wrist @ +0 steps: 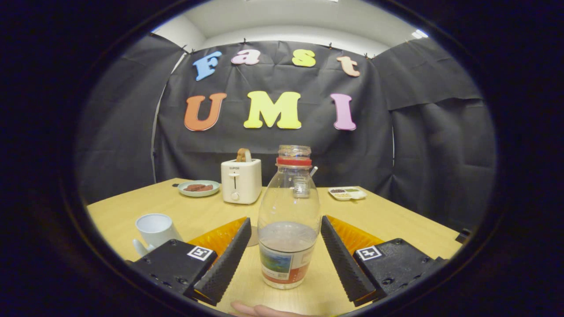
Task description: Take the bottle from table, then pour the juice into the cup, finally place the bottle on the coaster
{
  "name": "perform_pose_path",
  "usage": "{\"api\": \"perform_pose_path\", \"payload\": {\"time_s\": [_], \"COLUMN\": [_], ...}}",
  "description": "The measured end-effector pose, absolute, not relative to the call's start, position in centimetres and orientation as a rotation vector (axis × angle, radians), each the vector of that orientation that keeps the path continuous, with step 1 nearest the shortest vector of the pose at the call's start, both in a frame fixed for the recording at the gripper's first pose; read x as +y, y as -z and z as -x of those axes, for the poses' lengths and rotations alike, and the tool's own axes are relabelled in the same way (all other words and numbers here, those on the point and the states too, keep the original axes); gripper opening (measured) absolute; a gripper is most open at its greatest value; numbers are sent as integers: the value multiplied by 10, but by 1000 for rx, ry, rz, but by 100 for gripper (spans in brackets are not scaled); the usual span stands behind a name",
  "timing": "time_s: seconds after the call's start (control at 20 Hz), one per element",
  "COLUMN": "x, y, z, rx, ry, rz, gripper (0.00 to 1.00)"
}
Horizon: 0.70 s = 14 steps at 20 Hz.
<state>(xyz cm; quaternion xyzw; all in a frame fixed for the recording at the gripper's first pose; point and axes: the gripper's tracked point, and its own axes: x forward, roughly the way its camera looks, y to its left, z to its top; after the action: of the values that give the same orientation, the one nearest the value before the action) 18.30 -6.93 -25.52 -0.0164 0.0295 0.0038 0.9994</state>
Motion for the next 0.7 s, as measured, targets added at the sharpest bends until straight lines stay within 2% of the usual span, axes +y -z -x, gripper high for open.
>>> {"api": "perform_pose_path", "payload": {"time_s": [0.3, 0.4, 0.7], "x": [-78, -81, -80], "y": [262, 261, 243], "z": [-195, -196, -183], "rx": [60, 51, 58], "ry": [19, 22, 16], "rz": [35, 18, 68], "gripper": [100, 84, 80]}}
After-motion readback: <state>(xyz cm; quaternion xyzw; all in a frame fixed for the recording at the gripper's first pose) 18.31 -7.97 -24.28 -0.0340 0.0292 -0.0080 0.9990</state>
